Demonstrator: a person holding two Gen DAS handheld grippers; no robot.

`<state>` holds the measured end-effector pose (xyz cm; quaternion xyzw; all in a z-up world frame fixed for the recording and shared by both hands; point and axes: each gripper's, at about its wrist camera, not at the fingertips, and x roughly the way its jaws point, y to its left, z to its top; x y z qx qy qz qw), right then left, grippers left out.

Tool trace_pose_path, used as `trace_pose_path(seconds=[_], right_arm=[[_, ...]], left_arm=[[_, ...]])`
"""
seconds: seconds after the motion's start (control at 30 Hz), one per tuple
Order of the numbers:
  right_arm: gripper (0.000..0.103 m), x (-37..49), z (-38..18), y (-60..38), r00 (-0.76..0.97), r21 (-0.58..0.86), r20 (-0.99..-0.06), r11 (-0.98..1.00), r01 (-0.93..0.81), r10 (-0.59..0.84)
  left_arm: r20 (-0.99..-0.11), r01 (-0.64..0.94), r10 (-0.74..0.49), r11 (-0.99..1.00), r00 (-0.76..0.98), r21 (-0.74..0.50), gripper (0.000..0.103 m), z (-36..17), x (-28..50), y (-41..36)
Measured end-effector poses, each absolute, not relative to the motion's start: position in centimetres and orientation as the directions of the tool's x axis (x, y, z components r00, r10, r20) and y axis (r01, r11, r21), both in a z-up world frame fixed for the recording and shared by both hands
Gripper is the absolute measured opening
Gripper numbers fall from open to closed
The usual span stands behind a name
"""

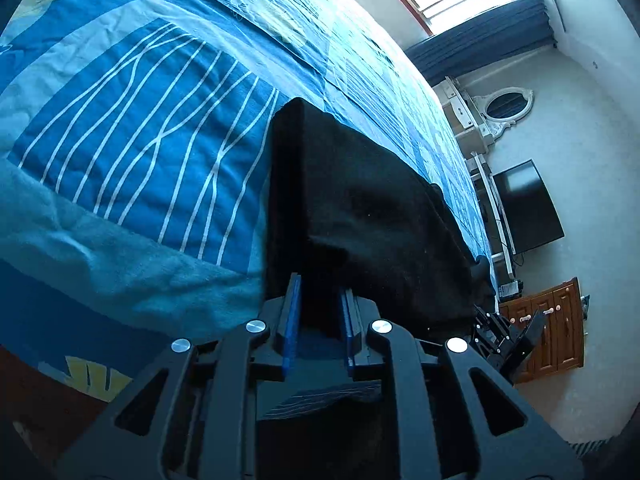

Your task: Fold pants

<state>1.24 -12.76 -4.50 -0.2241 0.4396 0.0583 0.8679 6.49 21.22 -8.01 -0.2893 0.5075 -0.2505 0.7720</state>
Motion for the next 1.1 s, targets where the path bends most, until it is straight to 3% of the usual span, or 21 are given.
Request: trace_pose_path(seconds=[0.07, 0.1, 0.17, 0.23, 0.33, 0.43, 0.5, 0.7, 0.73, 0.93, 1.0, 1.07, 1.1], right_arm=[[0.034, 0.8, -4.1, -13.0, 0.603, -0.321, -0.793, 0.901, -0.291, -0.088], [0.041, 0.5, -3.8, -13.1, 0.602, -0.313, -0.794, 0.905, -0.287, -0.084], [0.048, -0.1, -3.4, -13.3, 0.597, -0.294, -0.799, 0.914, -0.278, -0.075], [0.048, -0.5, -3.0, -14.0, 0.575, -0.212, -0.818, 0.944, -0.251, -0.031], [0.048, -0.5, -2.4, -16.8, 0.523, 0.073, -0.842, 0.988, -0.137, 0.135], [0.048, -0.1, -3.2, -20.1, 0.489, 0.407, -0.803, 0.913, 0.031, 0.341], [0.048, -0.2, -4.3, -21.2, 0.48, 0.557, -0.755, 0.824, 0.107, 0.447], [0.049, -0.6, -5.5, -21.7, 0.517, 0.754, -0.623, 0.626, 0.198, 0.587], [0.053, -0.7, -5.9, -21.9, 0.525, 0.783, -0.598, 0.582, 0.219, 0.606], [0.055, -0.8, -7.6, -22.3, 0.588, 0.852, -0.52, 0.424, 0.306, 0.62], [0.055, -0.6, -8.0, -22.2, 0.608, 0.865, -0.5, 0.386, 0.321, 0.616], [0.055, -0.3, -8.2, -22.2, 0.625, 0.869, -0.493, 0.362, 0.336, 0.605], [0.055, -0.2, -8.2, -22.0, 0.63, 0.866, -0.499, 0.367, 0.34, 0.595]], left_arm=[[-0.632, 0.059, -0.68, 0.697, 0.372, -0.715, 0.036, -8.0, 5.6, 21.7], [-0.629, 0.045, -0.679, 0.692, 0.378, -0.72, 0.038, -8.0, 5.0, 21.9], [-0.614, 0.032, -0.691, 0.674, 0.38, -0.738, 0.039, -7.8, 4.2, 21.8], [-0.607, 0.026, -0.691, 0.668, 0.392, -0.743, 0.04, -7.4, 3.3, 21.3], [-0.596, 0.012, -0.688, 0.659, 0.415, -0.752, 0.047, -6.8, 3.0, 20.2], [-0.579, -0.007, -0.691, 0.64, 0.433, -0.768, 0.047, -6.5, 3.7, 19.3], [-0.566, -0.023, -0.7, 0.62, 0.436, -0.785, 0.047, -6.6, 4.2, 19.0], [-0.595, -0.059, -0.675, 0.639, 0.435, -0.767, 0.047, -7.3, 5.2, 17.9], [-0.598, -0.063, -0.672, 0.64, 0.437, -0.766, 0.047, -7.4, 5.0, 17.9], [-0.609, -0.097, -0.659, 0.64, 0.441, -0.762, 0.05, -8.2, 5.1, 17.5], [-0.622, -0.094, -0.652, 0.654, 0.433, -0.75, 0.048, -8.3, 5.1, 17.3], [-0.647, -0.101, -0.631, 0.678, 0.428, -0.728, 0.02, -8.4, 5.4, 17.3], [-0.662, -0.11, -0.622, 0.689, 0.418, -0.717, 0.014, -8.6, 5.5, 17.3]])
